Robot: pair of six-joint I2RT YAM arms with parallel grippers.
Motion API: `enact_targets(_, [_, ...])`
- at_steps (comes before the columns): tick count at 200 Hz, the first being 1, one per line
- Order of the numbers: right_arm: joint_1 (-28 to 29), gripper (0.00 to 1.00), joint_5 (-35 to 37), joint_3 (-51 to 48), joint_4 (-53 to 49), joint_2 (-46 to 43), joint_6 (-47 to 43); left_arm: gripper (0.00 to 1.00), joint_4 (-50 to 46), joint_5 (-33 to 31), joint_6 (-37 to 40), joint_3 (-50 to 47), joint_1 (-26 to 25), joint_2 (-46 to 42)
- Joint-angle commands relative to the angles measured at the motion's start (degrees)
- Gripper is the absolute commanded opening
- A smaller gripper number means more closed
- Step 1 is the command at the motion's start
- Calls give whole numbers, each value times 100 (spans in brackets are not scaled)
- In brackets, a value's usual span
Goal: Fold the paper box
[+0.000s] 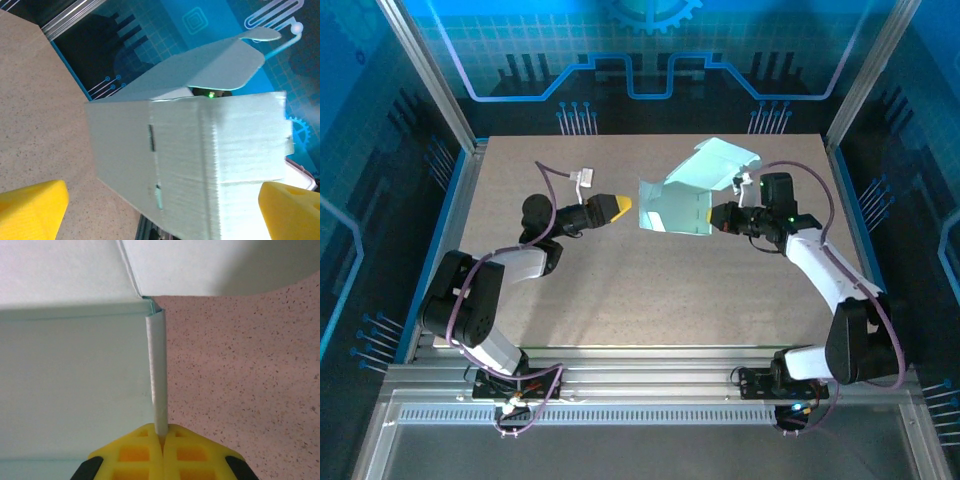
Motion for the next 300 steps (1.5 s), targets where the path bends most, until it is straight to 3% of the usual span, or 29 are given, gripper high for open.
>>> enact_targets(1, [-65, 0, -249, 217, 222, 59, 55, 92, 52, 226, 169, 223, -157, 45])
enact_targets(21, [-56, 0, -256, 232, 224, 40, 71, 71, -197, 239, 296, 324, -290, 142])
enact_targets(50, [-41, 0, -165, 264, 118, 67, 1, 58, 123, 288, 8, 432, -371, 325])
enact_targets(98, [33, 0, 341, 311, -184, 74, -89, 58, -262, 279, 172, 392, -380, 147])
enact_targets(121, [128, 0, 773, 393, -400, 13, -141, 53, -1187, 151, 764, 362, -406, -120])
enact_targets(140, [267, 0, 1171, 500, -597, -32, -239, 40, -2194, 32, 1419, 419, -502, -379])
enact_targets(171, [580, 0, 2008, 766, -1006, 0, -392, 38, -3637, -159, 2407, 696, -700, -695])
enact_targets(300, [1678, 0, 4269, 1519, -1892, 302, -275, 30, -4801, -1108, 2840, 946, -723, -700])
